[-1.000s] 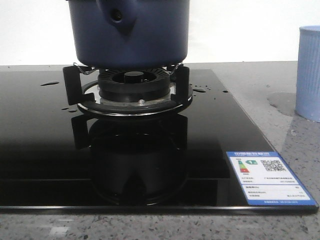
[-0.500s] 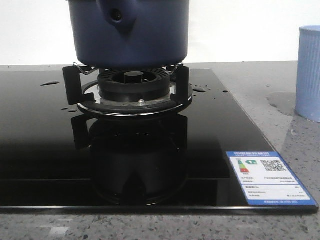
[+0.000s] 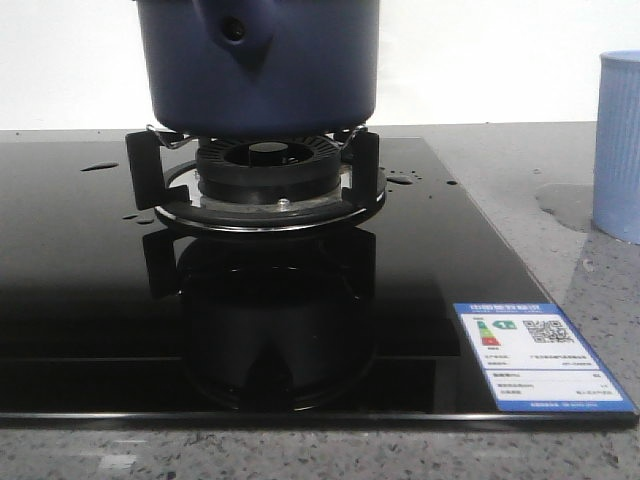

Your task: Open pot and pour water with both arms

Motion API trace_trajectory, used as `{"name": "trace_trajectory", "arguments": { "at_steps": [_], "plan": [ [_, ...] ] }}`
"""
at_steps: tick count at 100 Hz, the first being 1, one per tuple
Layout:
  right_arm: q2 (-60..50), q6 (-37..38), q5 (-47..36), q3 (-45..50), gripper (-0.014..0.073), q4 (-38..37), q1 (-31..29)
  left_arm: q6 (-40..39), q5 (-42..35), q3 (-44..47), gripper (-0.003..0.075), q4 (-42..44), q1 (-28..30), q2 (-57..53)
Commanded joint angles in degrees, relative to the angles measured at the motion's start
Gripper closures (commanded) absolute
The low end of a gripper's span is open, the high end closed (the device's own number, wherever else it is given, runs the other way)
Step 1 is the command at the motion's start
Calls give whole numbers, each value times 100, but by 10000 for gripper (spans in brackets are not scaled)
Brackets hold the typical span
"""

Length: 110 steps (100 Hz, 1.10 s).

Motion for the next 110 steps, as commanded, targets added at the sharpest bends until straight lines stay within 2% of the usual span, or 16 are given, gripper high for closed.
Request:
{"name": "trace_trajectory", "arguments": {
  "at_steps": [1, 16, 31, 53, 62, 71, 78, 86, 92, 101, 110],
  "plan": [
    [-106, -61, -150, -137, 661, 311, -32, -59, -7, 58, 739, -229, -1, -149],
    [122, -61, 1165, -1015, 659, 346, -32, -48, 1061, -429, 739, 613, -1, -13],
    [902, -61, 2715, -2020, 659, 346, -32, 124, 1920, -1082, 739, 1340, -1, 554],
    [2464, -61, 5012, -3737, 660, 395, -32, 1852, 3550, -2435, 738, 1334, -13, 1899],
    [3027, -141, 5910, -4317, 660, 514, -32, 2752, 4441, -2958, 738, 974, -13, 2517],
    [3352, -871, 6374, -4671, 660, 1103, -32, 3938, 5054, -3358, 738, 59, -135, 2944],
    [3417, -1471, 6293, -4788, 660, 1763, -32, 4800, 5413, -3595, 738, -787, -312, 3242],
    [3430, -2566, 6055, -4811, 660, 2507, -32, 5540, 5985, -3871, 738, -1409, -447, 3651],
    [3430, -3528, 5952, -4811, 662, 3184, -32, 5951, 6359, -4066, 738, -1619, -506, 3923],
    [3430, -5267, 5834, -4811, 662, 4074, -32, 6372, 6437, -4318, 738, -1705, -694, 4283],
    [3418, -6335, 5554, -4811, 662, 4569, -32, 6837, 6428, -4543, 738, -1705, -870, 4585]
  ]
}}
